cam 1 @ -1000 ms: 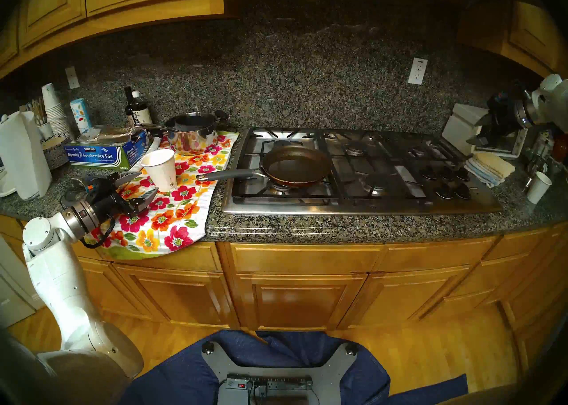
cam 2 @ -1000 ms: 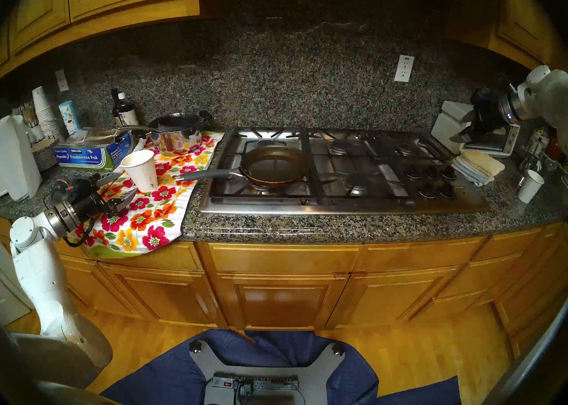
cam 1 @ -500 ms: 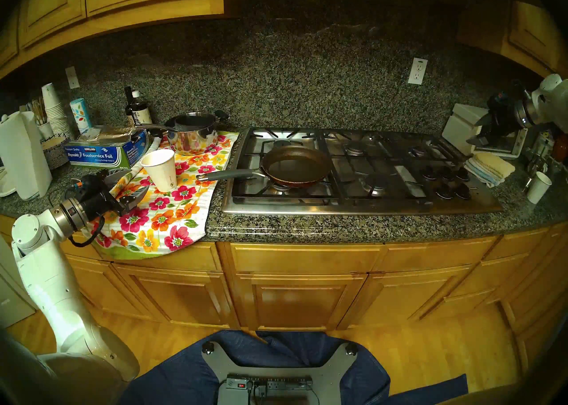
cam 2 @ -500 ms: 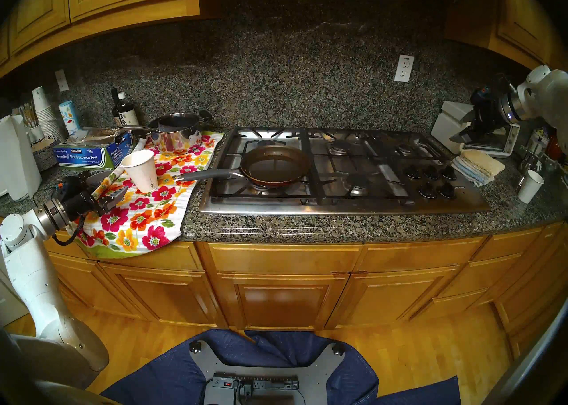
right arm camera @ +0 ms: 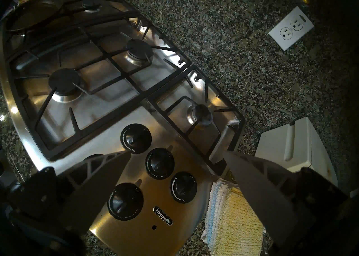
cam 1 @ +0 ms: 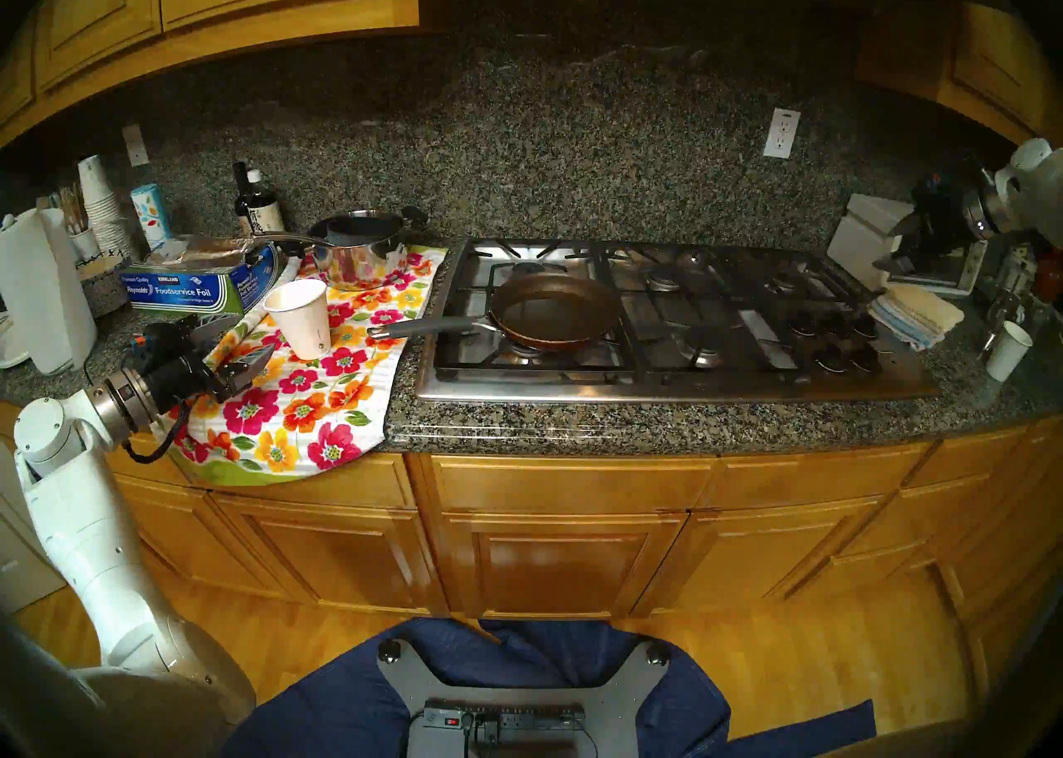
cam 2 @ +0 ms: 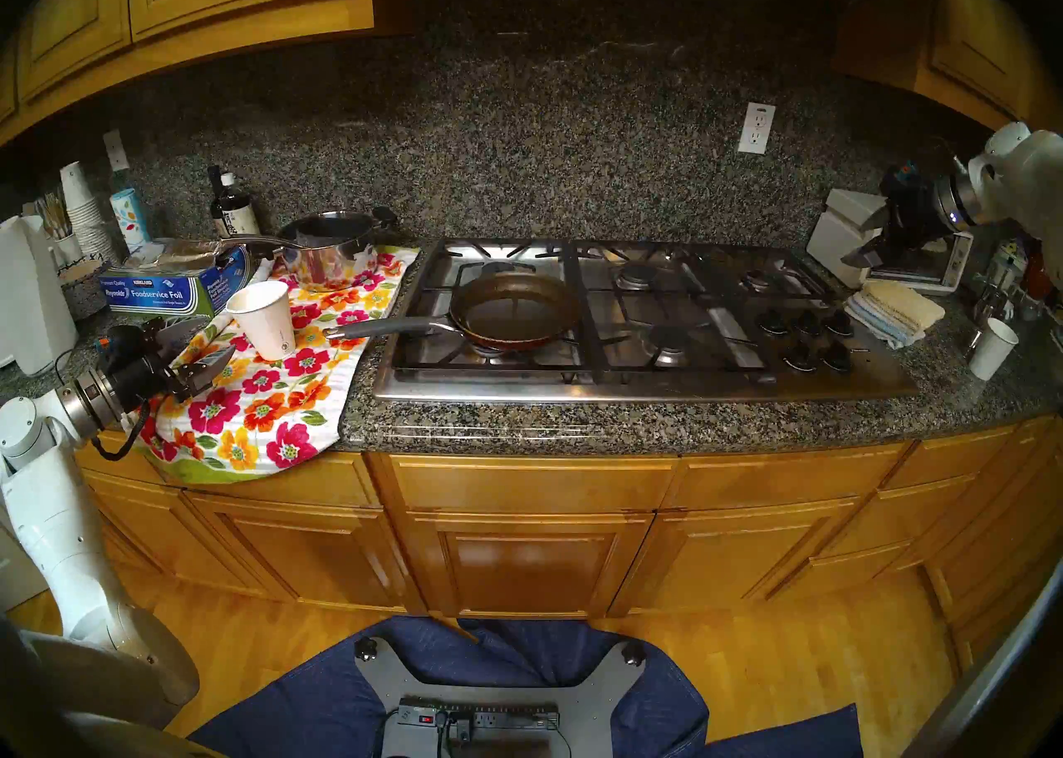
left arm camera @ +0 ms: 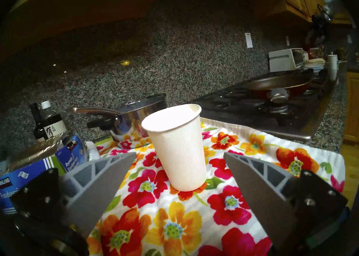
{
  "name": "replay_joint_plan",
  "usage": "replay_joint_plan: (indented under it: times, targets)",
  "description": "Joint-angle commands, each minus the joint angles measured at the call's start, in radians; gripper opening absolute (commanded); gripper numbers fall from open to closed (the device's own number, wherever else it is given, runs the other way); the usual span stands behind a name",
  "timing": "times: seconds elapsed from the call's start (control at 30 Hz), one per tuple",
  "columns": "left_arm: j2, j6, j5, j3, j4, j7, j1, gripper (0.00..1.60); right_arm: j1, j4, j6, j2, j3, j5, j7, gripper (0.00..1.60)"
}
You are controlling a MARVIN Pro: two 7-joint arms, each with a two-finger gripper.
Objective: Pick up the water cup, pour water into the pot, turn on the stove
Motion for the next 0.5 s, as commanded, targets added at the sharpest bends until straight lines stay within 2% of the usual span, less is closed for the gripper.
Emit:
replay_joint_plan:
  times: [0.0,0.47]
  targets:
    - [0.024,0.012,-0.04,0.001,-0.026,0.002,-0.006,1.6,0.032,0.025,-0.001,-0.003,-0.001,0.002,-0.002,1.6]
    - [0.032,0.018,-0.052,0.008,-0.025,0.002,0.002,1.6,0.032,0.025,-0.001,-0.003,-0.001,0.001,-0.002,1.6]
